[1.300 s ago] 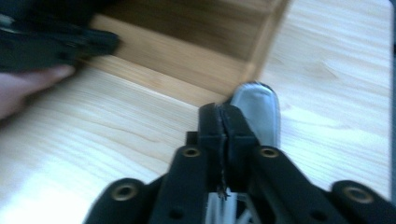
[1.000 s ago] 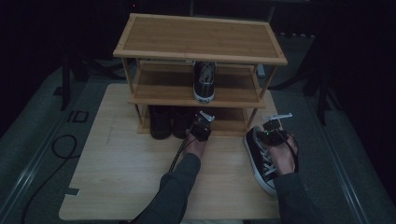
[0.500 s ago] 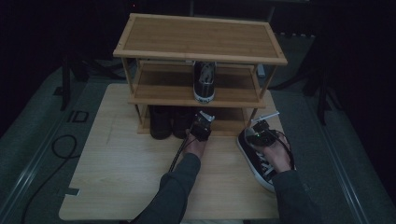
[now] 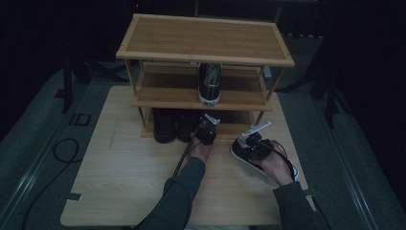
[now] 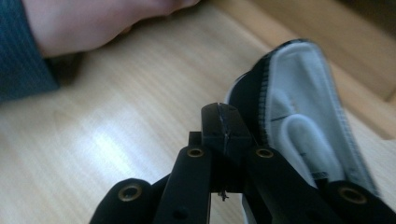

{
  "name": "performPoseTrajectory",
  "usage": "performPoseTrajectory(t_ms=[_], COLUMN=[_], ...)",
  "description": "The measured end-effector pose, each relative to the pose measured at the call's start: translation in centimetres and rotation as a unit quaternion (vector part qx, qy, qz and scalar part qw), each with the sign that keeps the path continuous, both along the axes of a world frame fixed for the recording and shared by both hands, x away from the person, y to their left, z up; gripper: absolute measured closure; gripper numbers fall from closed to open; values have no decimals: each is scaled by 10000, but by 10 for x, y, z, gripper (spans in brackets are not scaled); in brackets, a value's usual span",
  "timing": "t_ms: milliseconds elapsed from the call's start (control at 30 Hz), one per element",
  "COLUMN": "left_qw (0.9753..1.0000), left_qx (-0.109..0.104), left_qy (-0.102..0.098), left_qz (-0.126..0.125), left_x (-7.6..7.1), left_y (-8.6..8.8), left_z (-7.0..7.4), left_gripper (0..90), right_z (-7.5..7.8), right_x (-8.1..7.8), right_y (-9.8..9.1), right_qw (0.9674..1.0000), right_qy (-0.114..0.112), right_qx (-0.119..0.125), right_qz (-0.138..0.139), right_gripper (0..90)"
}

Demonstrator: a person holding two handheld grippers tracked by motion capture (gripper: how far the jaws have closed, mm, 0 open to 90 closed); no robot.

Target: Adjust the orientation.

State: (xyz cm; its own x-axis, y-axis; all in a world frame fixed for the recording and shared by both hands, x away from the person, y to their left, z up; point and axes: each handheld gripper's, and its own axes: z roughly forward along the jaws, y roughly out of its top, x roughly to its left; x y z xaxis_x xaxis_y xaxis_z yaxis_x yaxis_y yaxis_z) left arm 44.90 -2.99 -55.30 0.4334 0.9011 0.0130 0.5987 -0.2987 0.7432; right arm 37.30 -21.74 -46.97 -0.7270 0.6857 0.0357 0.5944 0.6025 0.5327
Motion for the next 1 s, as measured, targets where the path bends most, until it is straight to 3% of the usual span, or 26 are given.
performPoseTrajectory(t_ms=[100,167,267,633,833,1000], left_qw=[10000,10000,10000,10000,10000,10000], left_qx=[-1,0,4,-10,-11,-13], left_qy=[0,-5,-6,-7,-9,-7], left_qz=[1,5,9,12,14,14], left_x=[0,0,0,0,0,0], left_y=[0,0,0,0,0,0], left_z=[0,0,0,0,0,0], left_gripper=[900,900,900,900,900,900], right_z=[1,5,5,-4,-5,-4], right_x=[0,0,1,13,20,20], right_y=[-2,-9,-12,-3,1,3], right_qw=[9999,9984,9971,9955,9942,9947], right_qy=[-59,-320,-401,-416,-469,-463], right_qx=[63,246,357,453,514,447], right_qz=[-59,-399,-537,-723,-816,-801], right_gripper=[900,900,900,832,863,837])
